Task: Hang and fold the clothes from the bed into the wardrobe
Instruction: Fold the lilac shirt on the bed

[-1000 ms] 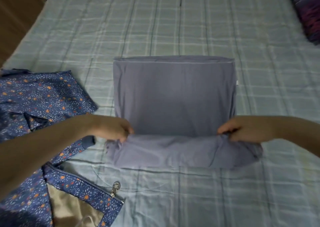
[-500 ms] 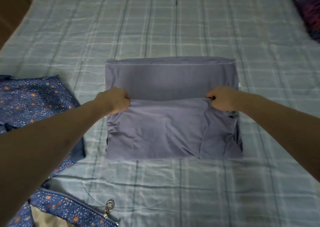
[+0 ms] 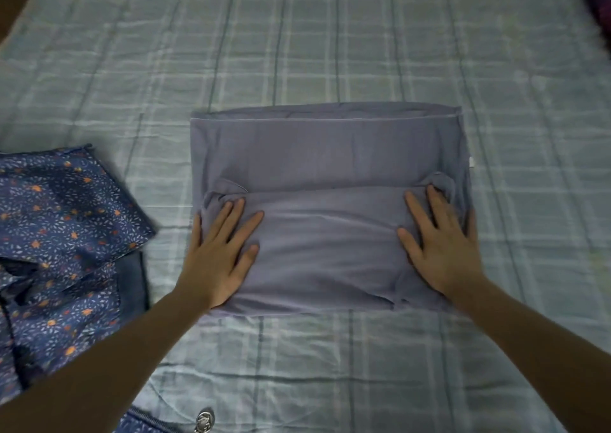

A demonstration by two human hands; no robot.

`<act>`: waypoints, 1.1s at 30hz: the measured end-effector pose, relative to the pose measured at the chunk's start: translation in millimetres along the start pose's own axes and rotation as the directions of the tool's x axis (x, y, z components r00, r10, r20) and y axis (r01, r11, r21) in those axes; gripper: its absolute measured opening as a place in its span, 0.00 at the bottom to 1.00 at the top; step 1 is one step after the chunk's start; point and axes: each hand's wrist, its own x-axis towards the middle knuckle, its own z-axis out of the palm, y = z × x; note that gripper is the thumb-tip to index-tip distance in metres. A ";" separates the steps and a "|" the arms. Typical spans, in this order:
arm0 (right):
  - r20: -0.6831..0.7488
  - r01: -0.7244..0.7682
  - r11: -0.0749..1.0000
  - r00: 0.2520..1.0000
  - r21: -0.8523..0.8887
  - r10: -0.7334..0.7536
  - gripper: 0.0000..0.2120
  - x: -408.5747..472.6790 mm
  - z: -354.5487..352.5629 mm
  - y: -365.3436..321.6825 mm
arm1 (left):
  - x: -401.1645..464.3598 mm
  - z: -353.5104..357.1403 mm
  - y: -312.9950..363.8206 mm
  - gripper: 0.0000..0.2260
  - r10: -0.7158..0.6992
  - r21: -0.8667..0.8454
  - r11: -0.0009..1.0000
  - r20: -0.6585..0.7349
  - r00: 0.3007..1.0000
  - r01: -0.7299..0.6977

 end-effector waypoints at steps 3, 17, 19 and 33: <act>0.029 0.053 0.998 0.998 -0.043 -0.052 0.32 2.9 3.7 21.4 | 3.3 8.0 -8.3 0.25 0.016 -0.007 1.000 0.017 1.000 -0.016; 0.016 0.596 0.802 0.803 -0.040 -0.596 0.26 -44.3 -31.1 21.5 | -75.8 -15.0 -5.1 0.28 0.246 0.009 0.969 0.032 0.969 -0.247; 0.081 0.606 0.793 0.795 -0.052 -0.602 0.30 -50.5 -28.8 26.3 | -79.5 -16.6 -12.3 0.29 0.286 0.039 0.956 0.080 0.955 -0.290; 0.317 0.364 0.929 0.875 0.067 -0.365 0.10 -94.9 -47.0 6.1 | -76.5 -76.1 26.3 0.09 0.162 0.096 0.962 0.550 0.820 -0.255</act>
